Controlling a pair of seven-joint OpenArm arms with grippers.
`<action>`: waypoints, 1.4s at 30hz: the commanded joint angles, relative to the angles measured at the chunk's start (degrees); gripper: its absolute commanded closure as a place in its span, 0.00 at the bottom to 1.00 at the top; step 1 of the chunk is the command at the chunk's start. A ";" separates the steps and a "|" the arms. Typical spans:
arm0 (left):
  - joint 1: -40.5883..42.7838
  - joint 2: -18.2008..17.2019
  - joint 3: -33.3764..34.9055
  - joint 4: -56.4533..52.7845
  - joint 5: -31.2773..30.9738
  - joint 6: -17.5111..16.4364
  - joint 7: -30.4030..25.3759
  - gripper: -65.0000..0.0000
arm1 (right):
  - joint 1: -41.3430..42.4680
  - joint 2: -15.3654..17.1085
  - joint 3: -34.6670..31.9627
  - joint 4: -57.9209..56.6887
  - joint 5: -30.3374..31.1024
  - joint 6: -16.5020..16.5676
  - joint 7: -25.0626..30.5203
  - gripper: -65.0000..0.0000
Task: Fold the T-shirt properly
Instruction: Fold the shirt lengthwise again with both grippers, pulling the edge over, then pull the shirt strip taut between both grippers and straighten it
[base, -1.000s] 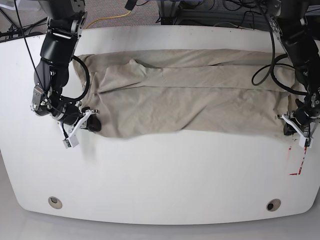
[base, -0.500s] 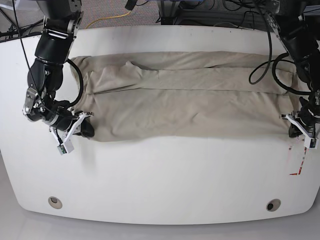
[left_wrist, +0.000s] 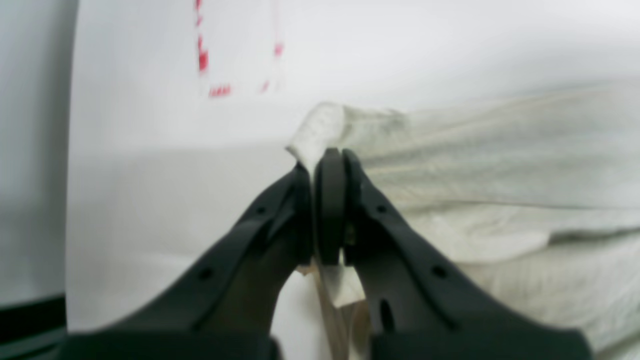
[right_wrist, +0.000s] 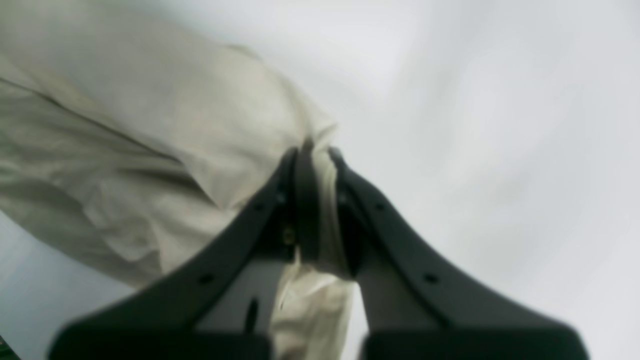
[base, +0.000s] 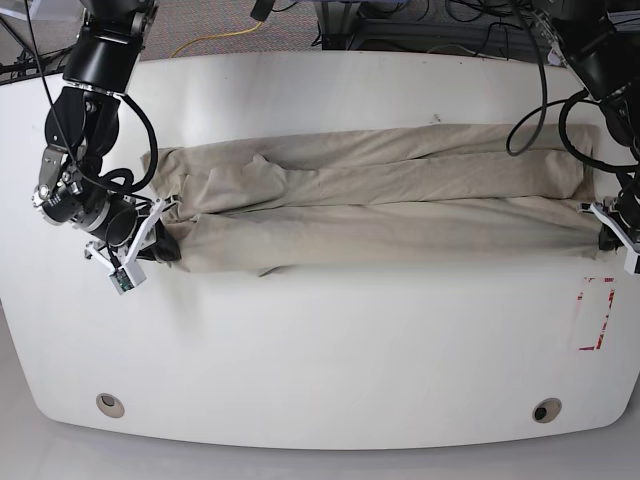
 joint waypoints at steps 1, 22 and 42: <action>0.48 -1.19 -0.14 2.39 -0.57 0.12 -0.83 1.00 | -0.26 1.13 0.29 1.52 0.52 -0.10 1.10 0.98; 16.75 -0.48 -4.19 9.77 -0.30 0.12 2.42 0.97 | -9.93 0.60 4.07 1.43 0.52 -0.10 1.10 0.80; 16.92 -0.39 -4.19 9.69 -0.21 0.12 4.97 0.95 | 2.29 -2.83 3.11 -10.44 10.72 -0.10 -4.17 0.20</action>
